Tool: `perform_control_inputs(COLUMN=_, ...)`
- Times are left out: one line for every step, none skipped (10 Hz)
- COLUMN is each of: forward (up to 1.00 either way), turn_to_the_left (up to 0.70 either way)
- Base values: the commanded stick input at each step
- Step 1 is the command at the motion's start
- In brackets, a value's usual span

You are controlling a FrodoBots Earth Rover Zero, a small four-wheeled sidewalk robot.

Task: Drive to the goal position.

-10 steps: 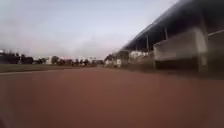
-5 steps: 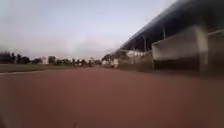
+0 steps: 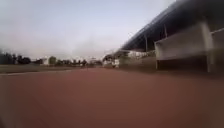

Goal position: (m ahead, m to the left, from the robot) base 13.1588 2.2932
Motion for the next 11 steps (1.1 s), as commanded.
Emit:
perform_control_inputs(forward=0.70, turn_to_the_left=-0.25)
perform_control_inputs(forward=0.70, turn_to_the_left=-0.29)
perform_control_inputs(forward=0.70, turn_to_the_left=-0.18)
perform_control_inputs(forward=0.70, turn_to_the_left=-0.08)
perform_control_inputs(forward=0.70, turn_to_the_left=0.00)
perform_control_inputs(forward=0.70, turn_to_the_left=0.00)
perform_control_inputs(forward=0.70, turn_to_the_left=0.00)
perform_control_inputs(forward=0.70, turn_to_the_left=0.00)
perform_control_inputs(forward=0.70, turn_to_the_left=0.00)
perform_control_inputs(forward=0.70, turn_to_the_left=0.00)
perform_control_inputs(forward=0.70, turn_to_the_left=0.00)
